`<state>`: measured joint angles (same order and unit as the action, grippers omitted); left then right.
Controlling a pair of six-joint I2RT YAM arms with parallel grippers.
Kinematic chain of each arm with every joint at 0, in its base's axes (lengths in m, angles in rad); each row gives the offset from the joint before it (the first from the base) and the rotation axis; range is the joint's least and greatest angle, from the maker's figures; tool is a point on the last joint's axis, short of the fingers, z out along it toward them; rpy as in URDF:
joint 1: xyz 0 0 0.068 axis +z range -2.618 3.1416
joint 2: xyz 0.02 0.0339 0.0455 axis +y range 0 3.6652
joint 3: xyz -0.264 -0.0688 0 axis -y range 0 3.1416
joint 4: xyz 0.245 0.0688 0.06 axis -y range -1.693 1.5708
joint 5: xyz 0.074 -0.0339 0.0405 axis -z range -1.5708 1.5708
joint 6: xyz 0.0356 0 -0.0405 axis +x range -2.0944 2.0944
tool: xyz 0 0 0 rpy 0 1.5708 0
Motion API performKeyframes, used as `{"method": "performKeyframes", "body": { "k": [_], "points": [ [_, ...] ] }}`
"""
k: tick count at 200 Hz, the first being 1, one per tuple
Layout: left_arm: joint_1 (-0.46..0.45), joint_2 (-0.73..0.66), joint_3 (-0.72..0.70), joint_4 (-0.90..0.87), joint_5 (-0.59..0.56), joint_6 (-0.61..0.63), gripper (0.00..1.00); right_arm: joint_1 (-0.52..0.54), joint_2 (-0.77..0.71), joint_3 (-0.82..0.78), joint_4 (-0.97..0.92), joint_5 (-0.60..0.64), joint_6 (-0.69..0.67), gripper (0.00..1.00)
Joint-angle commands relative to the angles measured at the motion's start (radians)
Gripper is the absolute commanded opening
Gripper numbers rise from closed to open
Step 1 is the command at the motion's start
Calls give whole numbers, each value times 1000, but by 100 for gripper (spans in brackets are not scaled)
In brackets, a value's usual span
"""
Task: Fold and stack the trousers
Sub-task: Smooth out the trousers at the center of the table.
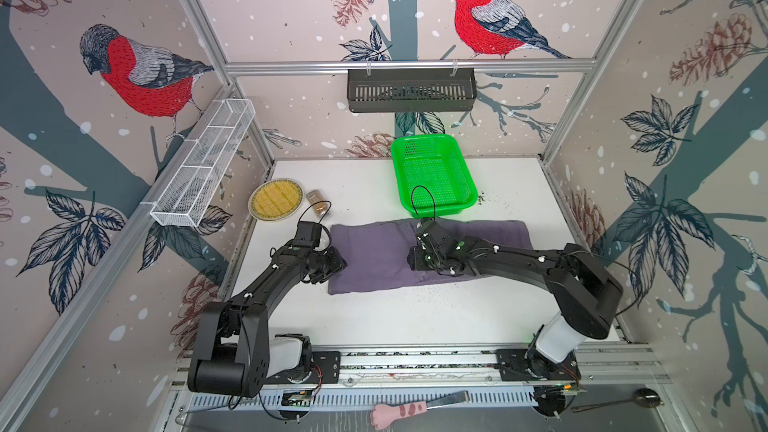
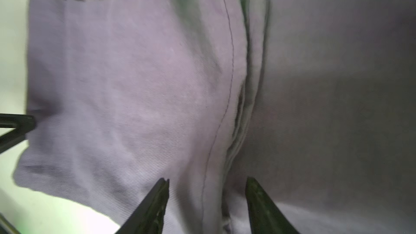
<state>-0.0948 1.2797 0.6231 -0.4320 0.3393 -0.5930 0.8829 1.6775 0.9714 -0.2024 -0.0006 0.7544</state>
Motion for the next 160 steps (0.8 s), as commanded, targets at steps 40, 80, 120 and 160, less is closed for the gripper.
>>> {"method": "performKeyframes", "body": {
  "k": [40, 80, 120, 160],
  "points": [
    [0, 10, 11, -13, 15, 33, 45, -22, 47, -52, 118, -171, 15, 53],
    [0, 9, 14, -16, 16, 37, 45, -22, 40, -57, 164, -221, 16, 33],
    [0, 9, 13, -16, 17, 36, 45, -19, 1, -16, 154, -171, -55, 18],
    [0, 17, 10, -13, 23, 37, 45, -11, -23, 33, 140, -127, -155, 7]
  ]
}}
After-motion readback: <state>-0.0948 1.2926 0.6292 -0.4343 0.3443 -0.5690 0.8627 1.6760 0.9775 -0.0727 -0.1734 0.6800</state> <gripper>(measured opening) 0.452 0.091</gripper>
